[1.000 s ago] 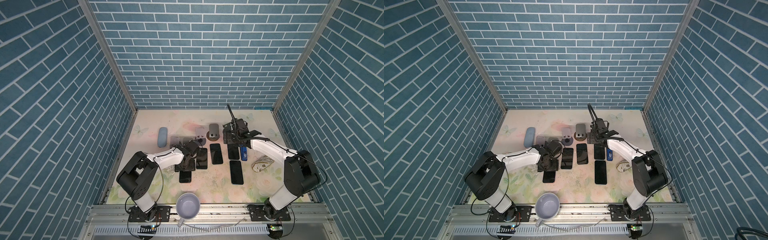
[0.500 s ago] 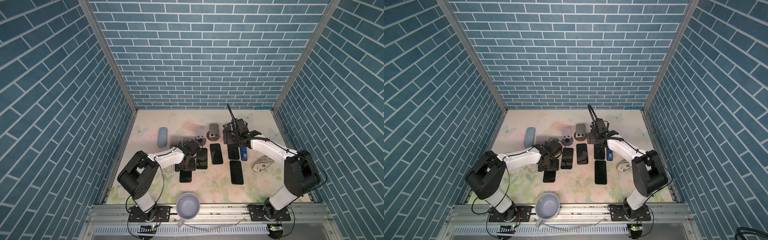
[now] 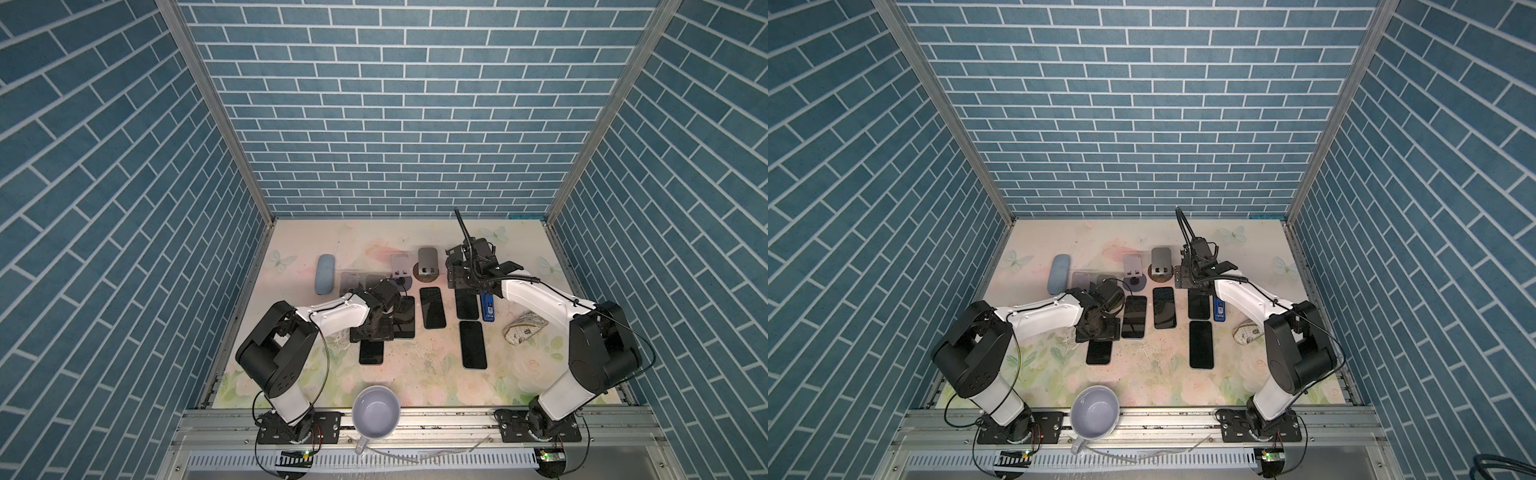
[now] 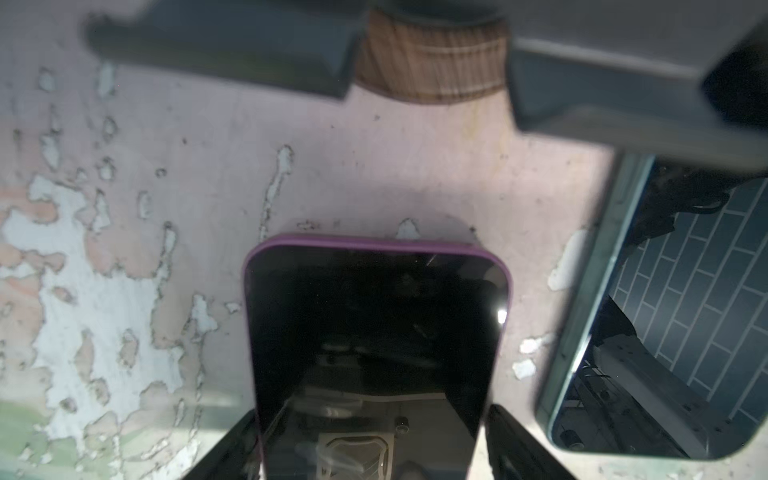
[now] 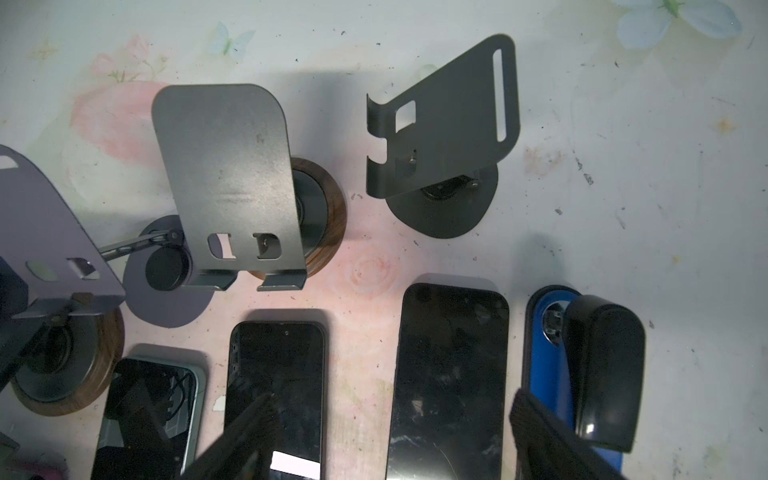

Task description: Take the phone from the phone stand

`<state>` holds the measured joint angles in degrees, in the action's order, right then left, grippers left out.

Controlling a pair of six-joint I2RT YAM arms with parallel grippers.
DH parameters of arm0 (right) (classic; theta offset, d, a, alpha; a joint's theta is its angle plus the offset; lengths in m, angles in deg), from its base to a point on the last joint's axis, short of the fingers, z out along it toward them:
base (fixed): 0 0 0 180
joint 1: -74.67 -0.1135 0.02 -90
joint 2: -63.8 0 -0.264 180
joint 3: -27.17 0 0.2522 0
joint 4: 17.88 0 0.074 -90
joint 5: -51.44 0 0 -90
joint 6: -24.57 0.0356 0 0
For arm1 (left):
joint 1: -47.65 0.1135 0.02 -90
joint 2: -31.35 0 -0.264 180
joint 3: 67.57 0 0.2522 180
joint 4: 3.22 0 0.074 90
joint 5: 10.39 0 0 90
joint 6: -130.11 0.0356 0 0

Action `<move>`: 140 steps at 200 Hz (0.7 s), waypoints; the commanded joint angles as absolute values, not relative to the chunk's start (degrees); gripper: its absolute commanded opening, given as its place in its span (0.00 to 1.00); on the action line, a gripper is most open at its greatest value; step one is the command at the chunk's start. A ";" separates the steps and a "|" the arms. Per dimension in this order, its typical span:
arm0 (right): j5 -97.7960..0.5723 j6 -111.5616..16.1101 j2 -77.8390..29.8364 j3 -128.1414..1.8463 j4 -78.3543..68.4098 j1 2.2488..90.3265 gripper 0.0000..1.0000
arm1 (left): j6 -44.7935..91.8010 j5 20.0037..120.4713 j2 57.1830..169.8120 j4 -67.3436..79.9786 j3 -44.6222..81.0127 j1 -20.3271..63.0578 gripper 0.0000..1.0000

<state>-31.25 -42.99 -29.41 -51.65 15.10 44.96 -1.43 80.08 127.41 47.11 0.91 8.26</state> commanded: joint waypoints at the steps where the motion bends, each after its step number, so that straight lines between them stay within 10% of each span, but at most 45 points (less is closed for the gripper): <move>1: -30.32 -44.24 -27.79 -50.06 15.02 44.84 0.88 | -0.87 79.78 127.93 46.99 1.31 8.02 0.85; 140: -30.19 -43.85 -28.13 -50.47 15.39 44.83 0.88 | 1.11 86.09 117.11 46.06 -1.68 6.45 0.86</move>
